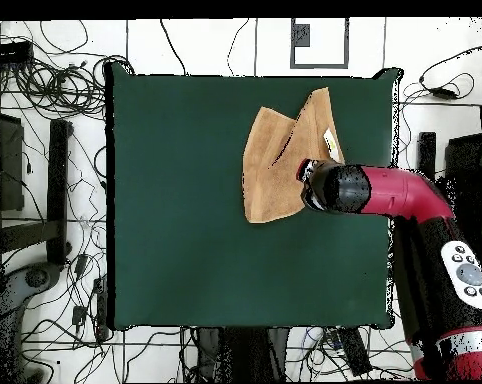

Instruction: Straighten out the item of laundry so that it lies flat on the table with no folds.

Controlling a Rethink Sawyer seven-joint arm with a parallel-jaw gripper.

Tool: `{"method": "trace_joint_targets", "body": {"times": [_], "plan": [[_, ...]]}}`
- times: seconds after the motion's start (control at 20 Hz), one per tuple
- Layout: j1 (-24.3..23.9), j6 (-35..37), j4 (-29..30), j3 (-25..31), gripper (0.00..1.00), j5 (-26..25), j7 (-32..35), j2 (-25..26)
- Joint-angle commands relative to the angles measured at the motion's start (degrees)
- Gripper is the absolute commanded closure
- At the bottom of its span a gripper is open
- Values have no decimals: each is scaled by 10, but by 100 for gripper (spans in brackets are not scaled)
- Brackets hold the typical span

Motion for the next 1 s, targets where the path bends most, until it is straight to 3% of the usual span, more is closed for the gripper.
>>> {"method": "trace_joint_targets", "body": {"times": [0.05,1.0], "plan": [[17,-24,59,32,0,-1,-26,8],[18,1,59,34,0,1,-42,-9]]}}
